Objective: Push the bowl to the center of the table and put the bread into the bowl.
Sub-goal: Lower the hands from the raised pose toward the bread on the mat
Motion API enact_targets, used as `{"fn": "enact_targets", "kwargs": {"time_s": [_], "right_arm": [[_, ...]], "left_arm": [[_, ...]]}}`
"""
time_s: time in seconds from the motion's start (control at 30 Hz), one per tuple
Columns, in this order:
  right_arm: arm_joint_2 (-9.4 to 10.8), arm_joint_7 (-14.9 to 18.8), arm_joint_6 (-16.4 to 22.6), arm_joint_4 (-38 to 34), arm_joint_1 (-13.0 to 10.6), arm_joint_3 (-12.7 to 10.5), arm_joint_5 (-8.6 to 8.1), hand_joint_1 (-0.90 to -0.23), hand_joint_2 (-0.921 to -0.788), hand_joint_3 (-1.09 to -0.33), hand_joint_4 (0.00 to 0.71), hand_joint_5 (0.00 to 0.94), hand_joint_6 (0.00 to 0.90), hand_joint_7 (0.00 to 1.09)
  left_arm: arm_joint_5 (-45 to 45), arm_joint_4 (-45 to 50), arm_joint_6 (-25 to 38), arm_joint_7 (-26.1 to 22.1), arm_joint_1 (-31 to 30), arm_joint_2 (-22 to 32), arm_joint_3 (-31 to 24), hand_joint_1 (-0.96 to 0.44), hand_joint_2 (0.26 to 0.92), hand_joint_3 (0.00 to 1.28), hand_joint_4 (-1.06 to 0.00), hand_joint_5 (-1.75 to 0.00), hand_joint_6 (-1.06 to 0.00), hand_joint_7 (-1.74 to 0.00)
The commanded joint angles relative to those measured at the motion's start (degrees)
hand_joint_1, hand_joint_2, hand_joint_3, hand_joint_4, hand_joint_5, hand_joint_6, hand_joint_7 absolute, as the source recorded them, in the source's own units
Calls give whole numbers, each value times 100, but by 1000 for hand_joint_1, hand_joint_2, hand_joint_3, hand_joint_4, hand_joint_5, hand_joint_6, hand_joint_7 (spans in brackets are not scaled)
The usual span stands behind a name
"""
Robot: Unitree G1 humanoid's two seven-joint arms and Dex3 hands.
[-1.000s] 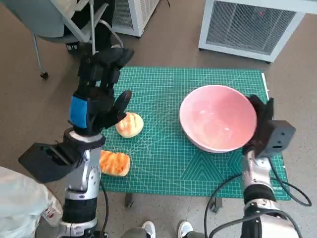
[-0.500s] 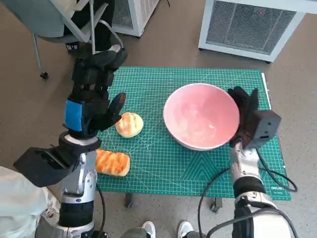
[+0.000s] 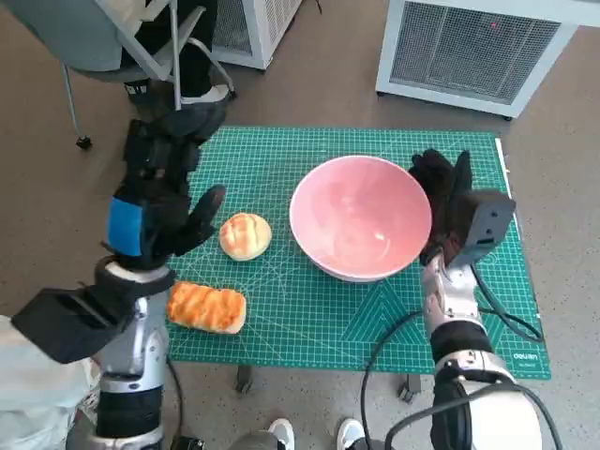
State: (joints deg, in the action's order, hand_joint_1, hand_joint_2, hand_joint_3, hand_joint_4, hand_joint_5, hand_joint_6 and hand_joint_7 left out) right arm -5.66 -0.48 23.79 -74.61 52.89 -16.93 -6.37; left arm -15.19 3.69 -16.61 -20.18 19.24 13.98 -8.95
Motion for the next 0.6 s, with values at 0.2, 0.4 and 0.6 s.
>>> {"fn": "enact_targets", "kwargs": {"time_s": [0.2, 0.4, 0.6], "right_arm": [[-218, -98, 309, 133, -14, -16, 43, -273, -921, -559, 416, 0, 185, 552], [-271, -8, 1108, 769, -82, 160, 133, -299, -921, -551, 416, 1, 159, 599], [-262, 383, 1997, 2087, -506, 484, 161, -318, -921, -588, 405, 0, 94, 655]], "left_arm": [[936, 129, -532, -714, -509, 1506, -294, -395, 921, 344, -186, -527, -123, -896], [963, 43, -404, -1482, -714, 2542, -410, -402, 921, 189, -362, -235, -274, -646], [1191, 68, -150, -1989, -883, 3270, -308, -407, 921, 84, -432, -64, -404, -393]]}}
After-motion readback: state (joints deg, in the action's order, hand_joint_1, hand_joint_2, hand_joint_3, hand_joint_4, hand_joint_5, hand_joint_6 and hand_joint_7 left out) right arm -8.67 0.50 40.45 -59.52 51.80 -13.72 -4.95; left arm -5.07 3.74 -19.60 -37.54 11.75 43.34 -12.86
